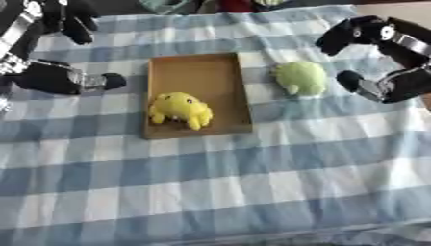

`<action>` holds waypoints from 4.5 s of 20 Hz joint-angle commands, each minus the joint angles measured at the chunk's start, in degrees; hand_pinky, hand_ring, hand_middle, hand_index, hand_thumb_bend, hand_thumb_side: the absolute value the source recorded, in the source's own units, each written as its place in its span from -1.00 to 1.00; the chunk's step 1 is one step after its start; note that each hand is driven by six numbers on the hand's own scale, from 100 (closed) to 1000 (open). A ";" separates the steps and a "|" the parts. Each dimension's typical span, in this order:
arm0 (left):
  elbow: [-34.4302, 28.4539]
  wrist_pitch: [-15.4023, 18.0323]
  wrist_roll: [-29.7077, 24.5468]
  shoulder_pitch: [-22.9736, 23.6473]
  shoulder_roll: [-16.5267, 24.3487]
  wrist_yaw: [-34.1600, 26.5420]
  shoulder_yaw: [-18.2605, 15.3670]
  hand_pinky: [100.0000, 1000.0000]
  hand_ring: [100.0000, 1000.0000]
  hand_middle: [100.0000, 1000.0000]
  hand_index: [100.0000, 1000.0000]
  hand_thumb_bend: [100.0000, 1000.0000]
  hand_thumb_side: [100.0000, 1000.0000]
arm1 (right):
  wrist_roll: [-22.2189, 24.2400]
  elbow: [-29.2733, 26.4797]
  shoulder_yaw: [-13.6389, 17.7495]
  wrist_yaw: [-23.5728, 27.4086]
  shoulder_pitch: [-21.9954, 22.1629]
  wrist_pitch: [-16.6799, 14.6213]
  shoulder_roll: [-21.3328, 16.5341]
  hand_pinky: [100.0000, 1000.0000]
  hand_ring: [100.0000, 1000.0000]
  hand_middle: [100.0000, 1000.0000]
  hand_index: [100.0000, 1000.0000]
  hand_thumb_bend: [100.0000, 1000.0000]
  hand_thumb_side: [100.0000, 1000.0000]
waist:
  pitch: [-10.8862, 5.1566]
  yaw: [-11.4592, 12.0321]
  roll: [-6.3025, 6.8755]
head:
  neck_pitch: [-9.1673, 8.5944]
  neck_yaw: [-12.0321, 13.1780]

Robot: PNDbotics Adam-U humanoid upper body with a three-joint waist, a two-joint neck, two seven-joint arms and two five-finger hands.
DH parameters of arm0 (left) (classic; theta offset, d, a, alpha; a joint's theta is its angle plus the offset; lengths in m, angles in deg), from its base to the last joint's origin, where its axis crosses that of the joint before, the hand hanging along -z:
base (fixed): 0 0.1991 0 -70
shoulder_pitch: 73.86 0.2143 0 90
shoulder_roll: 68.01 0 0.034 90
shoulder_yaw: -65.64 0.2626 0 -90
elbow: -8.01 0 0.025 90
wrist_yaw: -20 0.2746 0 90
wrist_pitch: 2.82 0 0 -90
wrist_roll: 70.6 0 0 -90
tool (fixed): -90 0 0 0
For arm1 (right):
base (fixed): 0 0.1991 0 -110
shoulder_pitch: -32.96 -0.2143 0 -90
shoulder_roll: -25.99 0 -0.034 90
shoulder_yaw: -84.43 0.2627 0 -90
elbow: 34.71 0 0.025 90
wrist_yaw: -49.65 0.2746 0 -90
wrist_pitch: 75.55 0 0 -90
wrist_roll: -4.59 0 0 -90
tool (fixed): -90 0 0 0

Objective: Pick up objects on the table and place them in the box.

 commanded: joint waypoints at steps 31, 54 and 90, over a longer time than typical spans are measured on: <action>-1.96 0.63 2.53 4.43 -1.78 -1.97 -3.39 0.06 -0.02 -0.01 0.37 0.64 -0.76 | -5.24 31.11 1.22 -23.44 -13.59 -7.19 9.12 0.39 0.56 0.45 0.50 -0.09 -0.08 | -1.62 1.53 -0.34 | 0.33 -1.15; -1.66 0.58 2.84 4.92 -1.98 -1.89 -3.55 0.06 -0.02 -0.01 0.37 0.61 -0.77 | -11.97 36.55 3.23 -31.06 -13.33 -7.25 10.13 0.30 0.40 0.30 0.41 -0.32 -0.19 | -1.69 1.54 -0.18 | 0.33 -1.24; -2.37 0.70 2.99 5.02 -1.66 -2.27 -3.68 0.08 -0.03 -0.02 0.36 0.55 -0.76 | -15.83 30.72 2.37 -27.39 -18.13 -8.76 10.40 -0.09 0.01 -0.11 -0.01 -1.00 -1.00 | -1.99 1.69 -0.42 | 0.33 -1.58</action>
